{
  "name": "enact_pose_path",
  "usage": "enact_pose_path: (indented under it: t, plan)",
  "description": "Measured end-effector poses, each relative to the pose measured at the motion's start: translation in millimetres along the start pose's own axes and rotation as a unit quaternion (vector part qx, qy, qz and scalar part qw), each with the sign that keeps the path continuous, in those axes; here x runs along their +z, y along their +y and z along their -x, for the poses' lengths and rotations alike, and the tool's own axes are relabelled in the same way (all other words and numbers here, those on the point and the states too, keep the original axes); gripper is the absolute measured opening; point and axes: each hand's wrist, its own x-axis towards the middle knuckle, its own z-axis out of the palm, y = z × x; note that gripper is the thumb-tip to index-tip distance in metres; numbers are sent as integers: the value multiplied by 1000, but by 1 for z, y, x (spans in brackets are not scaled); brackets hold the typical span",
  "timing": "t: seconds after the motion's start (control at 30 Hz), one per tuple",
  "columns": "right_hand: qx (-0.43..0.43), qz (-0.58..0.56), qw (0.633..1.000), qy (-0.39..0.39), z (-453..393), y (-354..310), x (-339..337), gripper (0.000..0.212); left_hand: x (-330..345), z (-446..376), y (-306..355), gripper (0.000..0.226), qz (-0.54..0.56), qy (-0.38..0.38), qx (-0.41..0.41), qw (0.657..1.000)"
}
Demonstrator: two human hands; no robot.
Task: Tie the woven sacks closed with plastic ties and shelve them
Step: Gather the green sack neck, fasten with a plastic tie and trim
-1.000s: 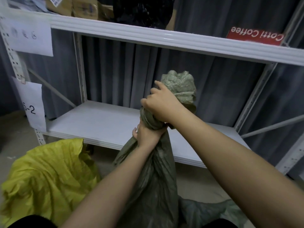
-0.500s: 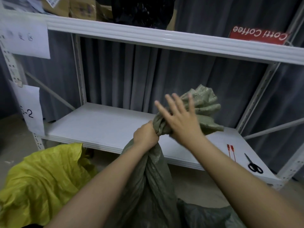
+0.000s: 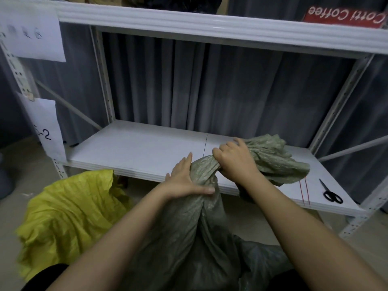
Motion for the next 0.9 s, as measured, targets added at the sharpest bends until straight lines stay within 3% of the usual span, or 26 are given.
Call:
enact_pose_path:
  t: [0.1,0.2,0.27,0.33,0.4,0.47,0.63,0.7,0.77,0.83,0.9]
  plan:
    - [-25,-19,999,14,1,-10,-8,32,36,18,-4,145,30,62,-24,997]
    - [-75,-19,992,100,-2,-21,-20,19,63,15,7,135,92,180,-25,979]
    - [-103,-7,983,149,-1,-26,-25,19,73,6,7,110,153,245,-35,957]
    - [-102,13,983,154,3,-25,-25,17,73,2,6,75,188,264,-43,945]
    - [-64,10,989,130,11,-15,-17,19,66,1,5,44,108,259,-39,959]
    - [-10,-9,994,105,24,-3,-1,23,55,-3,1,28,-37,248,0,968]
    - [123,-90,988,14,56,-5,48,43,41,-14,7,28,-222,156,88,959]
    - [155,-113,979,-74,62,-14,52,49,43,-17,9,27,-303,136,78,940]
    - [170,-136,966,-138,64,-23,51,70,45,-22,6,30,-389,137,69,909]
    - [144,-132,973,-124,59,-34,45,92,47,-25,6,30,-448,141,67,880]
    - [101,-114,983,-100,52,-49,41,94,51,-27,11,31,-454,134,78,877]
